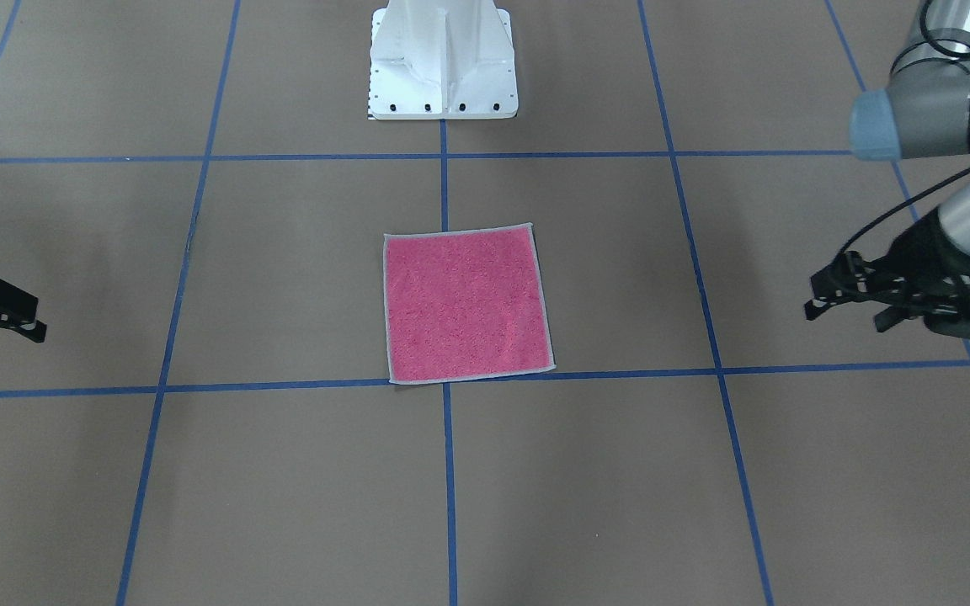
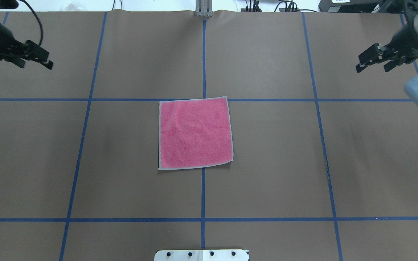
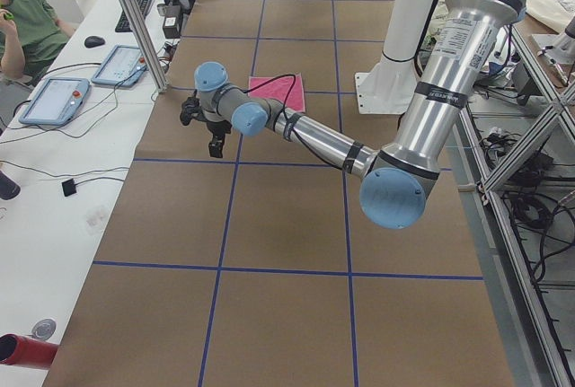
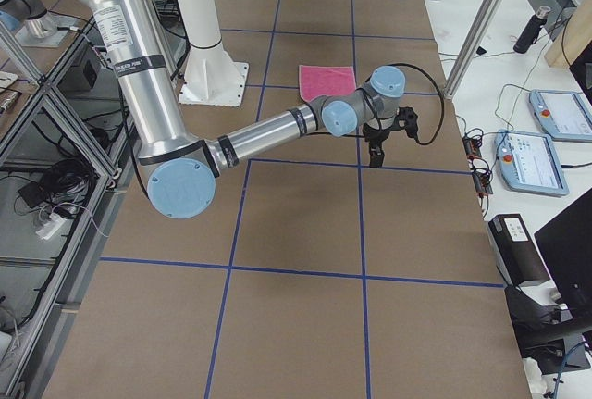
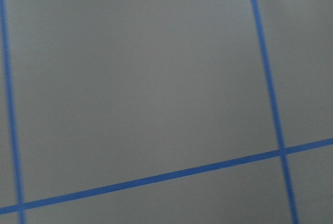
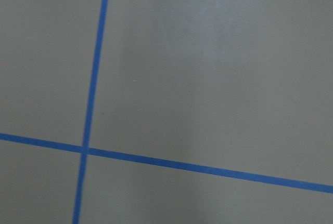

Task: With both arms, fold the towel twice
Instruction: 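Move both grippers toward the pink towel's edges nearest the robot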

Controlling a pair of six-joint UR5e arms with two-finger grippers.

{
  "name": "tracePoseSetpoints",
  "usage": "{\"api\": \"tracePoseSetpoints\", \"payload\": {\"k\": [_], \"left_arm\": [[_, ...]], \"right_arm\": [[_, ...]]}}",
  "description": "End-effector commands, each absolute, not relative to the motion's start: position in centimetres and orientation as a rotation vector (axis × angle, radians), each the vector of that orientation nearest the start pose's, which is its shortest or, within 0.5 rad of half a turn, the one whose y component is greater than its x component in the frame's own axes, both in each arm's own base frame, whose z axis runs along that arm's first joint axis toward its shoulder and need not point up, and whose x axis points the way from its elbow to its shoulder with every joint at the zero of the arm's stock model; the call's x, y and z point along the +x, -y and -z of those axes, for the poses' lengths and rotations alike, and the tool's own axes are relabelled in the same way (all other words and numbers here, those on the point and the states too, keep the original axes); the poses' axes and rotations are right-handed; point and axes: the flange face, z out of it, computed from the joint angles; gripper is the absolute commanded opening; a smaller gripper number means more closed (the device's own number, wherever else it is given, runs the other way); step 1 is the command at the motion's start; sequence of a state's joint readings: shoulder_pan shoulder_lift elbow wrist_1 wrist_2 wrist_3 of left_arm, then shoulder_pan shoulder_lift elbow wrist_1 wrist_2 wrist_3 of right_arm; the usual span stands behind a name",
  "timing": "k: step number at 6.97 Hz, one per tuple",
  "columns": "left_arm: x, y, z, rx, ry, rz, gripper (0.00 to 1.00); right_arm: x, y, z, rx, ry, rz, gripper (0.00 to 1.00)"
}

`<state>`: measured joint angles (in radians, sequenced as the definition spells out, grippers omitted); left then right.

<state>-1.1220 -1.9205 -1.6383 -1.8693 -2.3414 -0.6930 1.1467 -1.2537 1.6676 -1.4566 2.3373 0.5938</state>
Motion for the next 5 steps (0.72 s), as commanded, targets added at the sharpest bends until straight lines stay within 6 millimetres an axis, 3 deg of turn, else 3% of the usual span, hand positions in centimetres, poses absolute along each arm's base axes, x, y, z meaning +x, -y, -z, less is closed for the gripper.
{"api": "tracePoseSetpoints", "payload": {"k": [1,2,3,4,5], "left_arm": [[26.0,57.5,-36.9,0.114,-1.133,0.119,1.0],[30.0,55.3,-36.3,0.065,-1.175,0.135,1.0],[33.1,53.6,-34.0,-0.012,-1.207,0.238,1.0],[37.5,51.3,-31.1,-0.063,-1.232,0.33,1.0],[42.5,47.4,-29.6,-0.083,-1.233,0.394,1.0]], "right_arm": [[-26.9,56.2,-38.4,0.007,0.935,0.012,1.0],[-30.8,54.4,-37.1,0.102,0.981,0.061,1.0],[-34.0,52.4,-35.9,0.077,1.052,-0.033,1.0],[-36.4,50.6,-34.4,0.088,1.14,-0.054,0.99],[-37.6,49.6,-33.7,0.075,1.174,-0.075,0.99]]}}
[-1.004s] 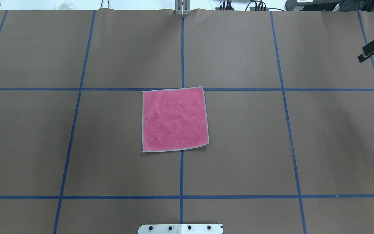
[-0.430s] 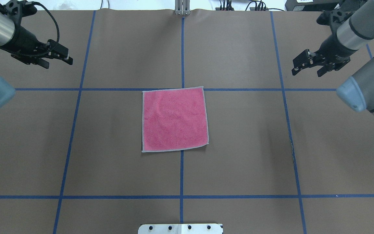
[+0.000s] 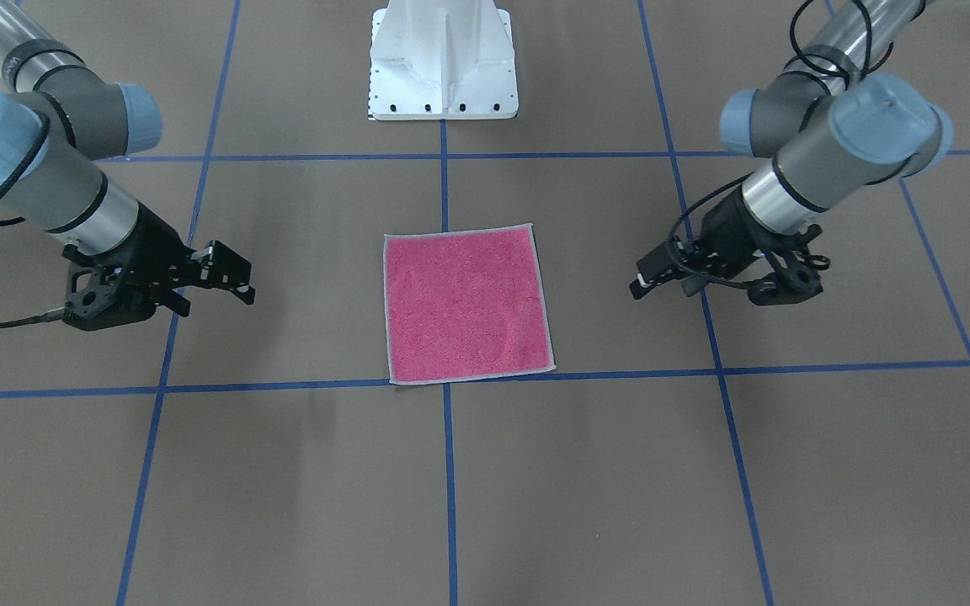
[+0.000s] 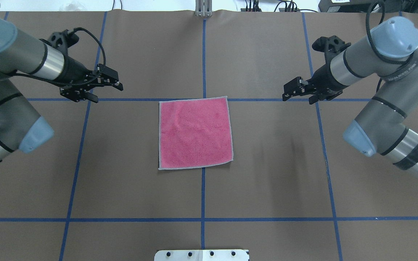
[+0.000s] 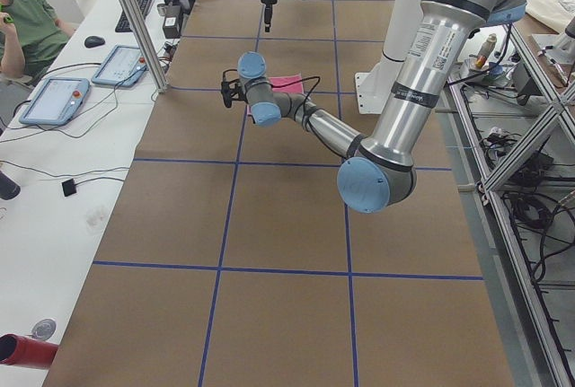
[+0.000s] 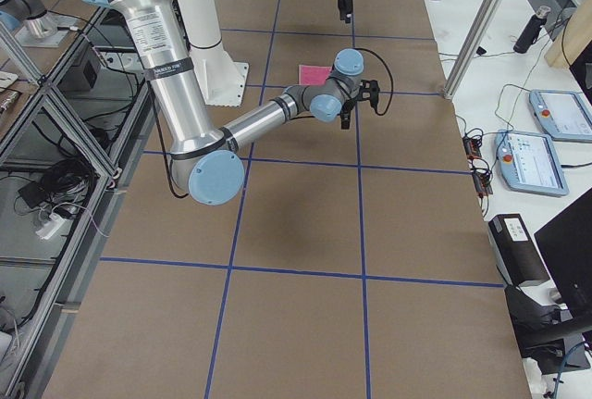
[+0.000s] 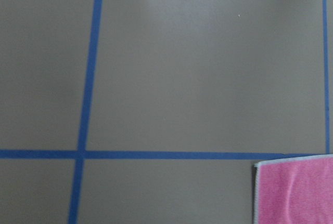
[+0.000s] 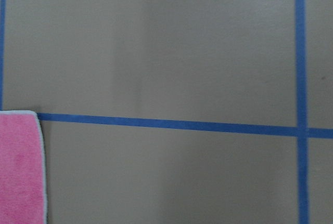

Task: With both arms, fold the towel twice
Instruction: 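Move both grippers toward the pink towel's edges nearest the robot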

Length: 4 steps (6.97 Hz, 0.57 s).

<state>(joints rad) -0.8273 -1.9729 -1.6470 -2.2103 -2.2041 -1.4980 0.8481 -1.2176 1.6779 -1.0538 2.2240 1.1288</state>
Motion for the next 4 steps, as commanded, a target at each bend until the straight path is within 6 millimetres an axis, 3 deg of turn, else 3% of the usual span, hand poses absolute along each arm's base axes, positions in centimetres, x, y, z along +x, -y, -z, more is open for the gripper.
{"api": "tracePoseSetpoints", "payload": {"k": [1,2,4], "left_arm": [[46.2,44.1,-28.9,-0.094,-1.233,0.428,1.0],[48.6,42.1,-27.8,-0.123,-1.243,0.465,1.0],[51.5,39.0,-27.7,-0.164,-1.233,0.423,1.0]], "right_arm": [[-38.6,48.8,-33.0,0.035,1.189,-0.111,0.99],[-39.8,48.1,-31.7,-0.015,1.207,-0.159,0.99],[-43.2,46.0,-29.8,-0.056,1.226,-0.155,0.98]]}}
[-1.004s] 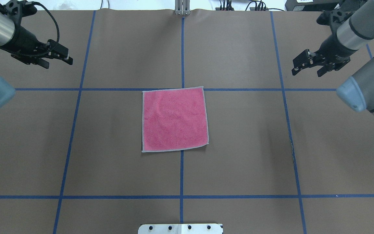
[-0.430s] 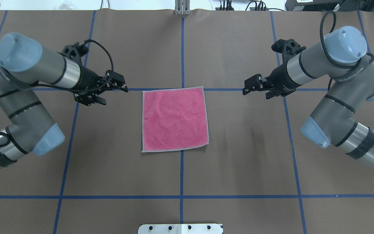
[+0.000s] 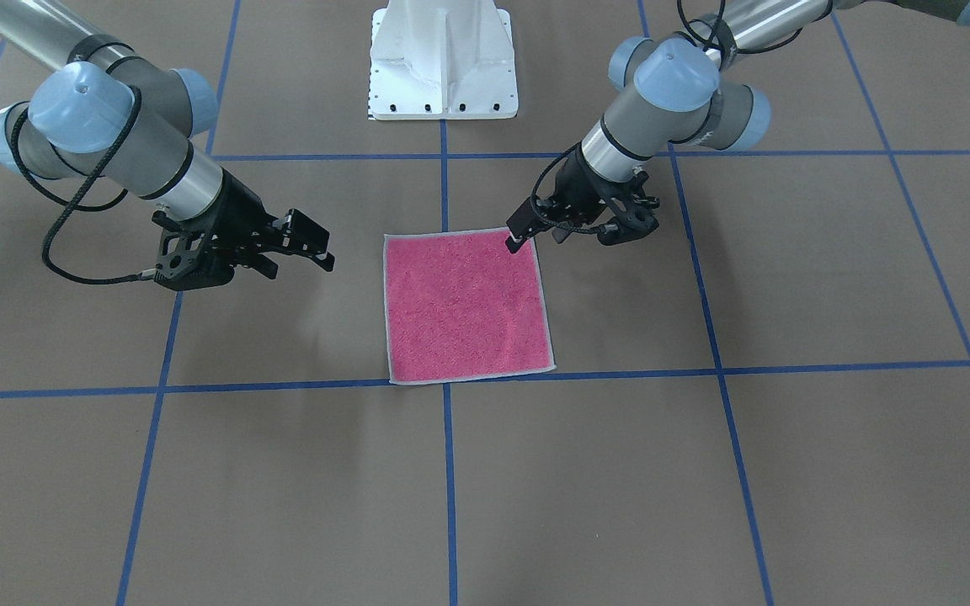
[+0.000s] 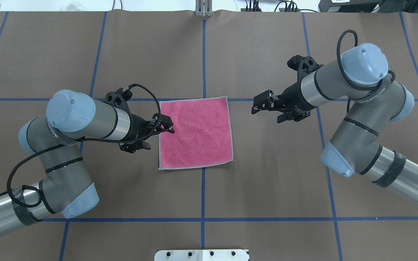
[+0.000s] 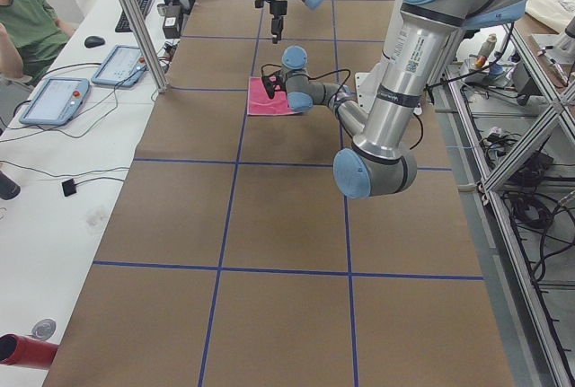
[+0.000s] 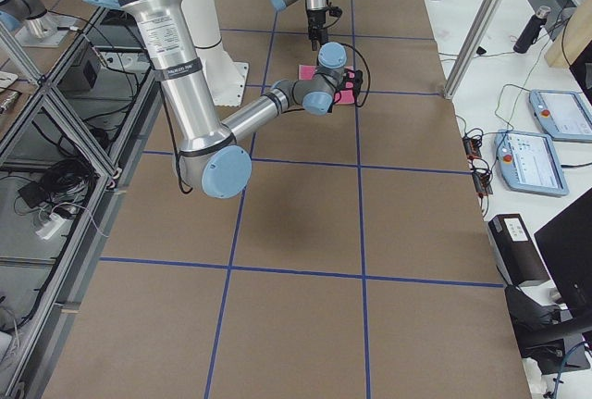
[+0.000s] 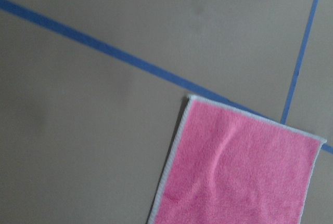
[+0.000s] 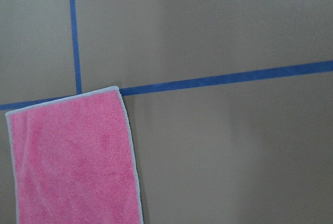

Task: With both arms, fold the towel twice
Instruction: 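Move both grippers toward the pink towel's edges nearest the robot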

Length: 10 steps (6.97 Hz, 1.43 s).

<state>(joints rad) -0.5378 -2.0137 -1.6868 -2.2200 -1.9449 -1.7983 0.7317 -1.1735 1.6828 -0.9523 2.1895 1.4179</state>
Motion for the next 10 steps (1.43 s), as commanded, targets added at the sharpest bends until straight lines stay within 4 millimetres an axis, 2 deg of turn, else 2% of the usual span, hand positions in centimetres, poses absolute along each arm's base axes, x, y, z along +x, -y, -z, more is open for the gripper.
{"api": "tracePoseSetpoints", "payload": {"k": [1,2,4,8,9,10], "left_arm": [[52.5,37.9,-28.0,-0.177,-1.225,0.405,1.0],[53.1,37.4,-28.6,-0.185,-1.211,0.398,1.0],[53.1,37.3,-29.2,-0.188,-1.202,0.399,1.0],[54.2,38.1,-30.7,-0.163,-1.172,0.425,0.97],[54.2,38.1,-30.7,-0.164,-1.173,0.428,0.86],[54.2,38.0,-30.6,-0.166,-1.174,0.43,0.69]], "right_arm": [[-44.3,45.2,-29.3,-0.065,1.229,-0.135,0.98],[-45.5,44.2,-29.4,-0.066,1.223,-0.124,0.97],[-47.8,42.3,-29.0,-0.058,1.22,-0.102,0.97],[-48.5,41.5,-28.9,-0.067,1.221,-0.086,0.98],[-48.4,41.6,-28.9,-0.066,1.221,-0.088,0.98],[-48.4,41.6,-28.8,-0.067,1.222,-0.088,0.98]]}}
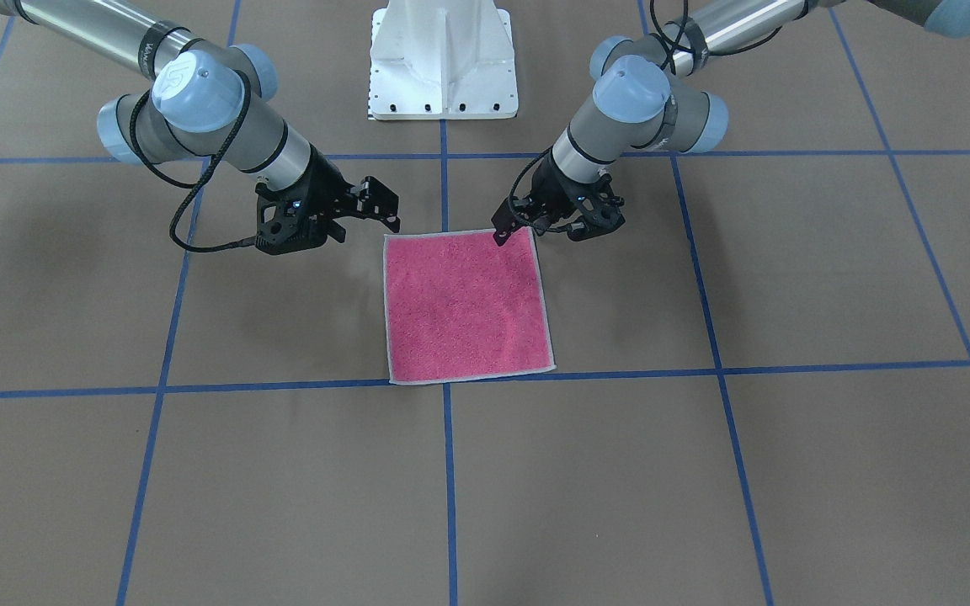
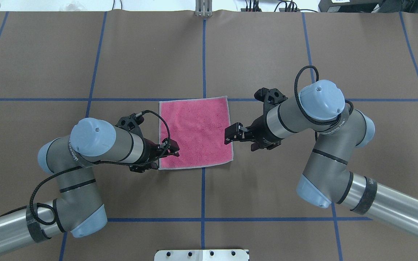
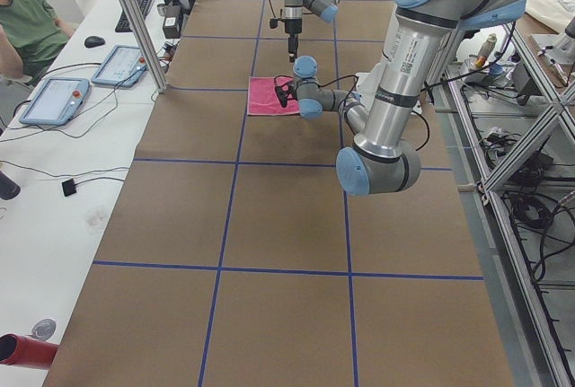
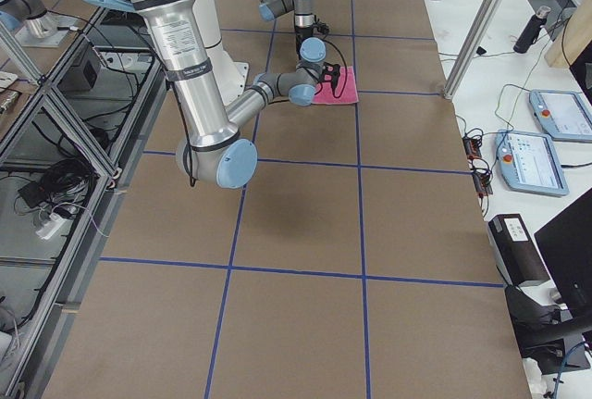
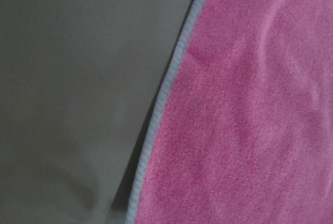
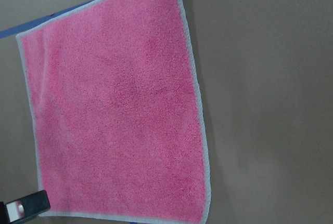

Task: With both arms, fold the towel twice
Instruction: 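Lower both grippers onto the towel's near corners and close them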

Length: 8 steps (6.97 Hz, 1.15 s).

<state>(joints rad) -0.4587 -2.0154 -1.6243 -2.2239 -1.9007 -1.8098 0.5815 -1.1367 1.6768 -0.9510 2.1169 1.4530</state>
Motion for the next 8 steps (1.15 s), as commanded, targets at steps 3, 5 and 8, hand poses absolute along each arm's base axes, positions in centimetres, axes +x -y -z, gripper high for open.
{"api": "tracePoseSetpoints", "payload": {"k": [3,5,8], "left_arm": [[54.2,38.0,-30.6,-0.165,-1.174,0.428,0.56],[54.1,38.0,-30.3,-0.171,-1.175,0.437,0.05],[54.0,37.9,-30.0,-0.182,-1.179,0.436,0.0]], "right_arm": [[-48.3,41.5,-28.8,-0.067,1.225,-0.086,0.98],[-48.2,41.4,-29.2,-0.07,1.219,-0.089,0.97],[-49.2,40.5,-29.7,-0.086,1.208,-0.075,0.97]]}}
